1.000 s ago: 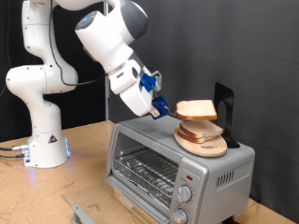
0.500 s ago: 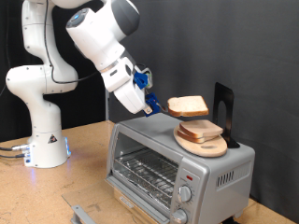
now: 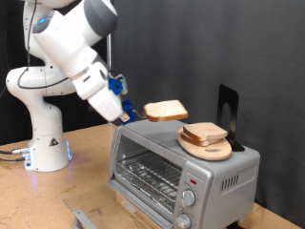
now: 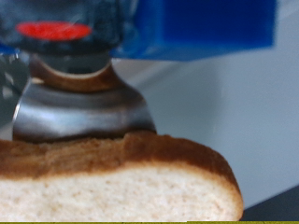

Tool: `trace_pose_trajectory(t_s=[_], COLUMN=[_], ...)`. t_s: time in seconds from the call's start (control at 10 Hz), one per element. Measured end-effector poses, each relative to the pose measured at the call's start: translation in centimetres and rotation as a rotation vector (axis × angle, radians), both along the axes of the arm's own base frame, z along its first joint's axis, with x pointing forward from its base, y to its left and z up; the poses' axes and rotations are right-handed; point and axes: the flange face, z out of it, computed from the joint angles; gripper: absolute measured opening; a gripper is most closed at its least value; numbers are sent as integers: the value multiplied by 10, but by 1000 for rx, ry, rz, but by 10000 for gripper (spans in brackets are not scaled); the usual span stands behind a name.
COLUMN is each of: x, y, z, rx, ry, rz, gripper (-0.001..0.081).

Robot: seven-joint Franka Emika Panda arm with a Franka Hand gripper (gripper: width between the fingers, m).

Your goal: Make a piece of toast with the oven

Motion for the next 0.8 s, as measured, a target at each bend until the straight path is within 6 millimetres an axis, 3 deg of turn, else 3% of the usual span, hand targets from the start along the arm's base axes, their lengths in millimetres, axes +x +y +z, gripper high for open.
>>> trace_pose_trajectory(t_s=[0.2,0.5,0.8], x=[-8,-13,-16], y=[-26,-30,-74], z=[-4,-6,-11], rx=[-7,12,8], ry=[12,-5,-72], rz=[16,78,161], gripper=[369,369,369])
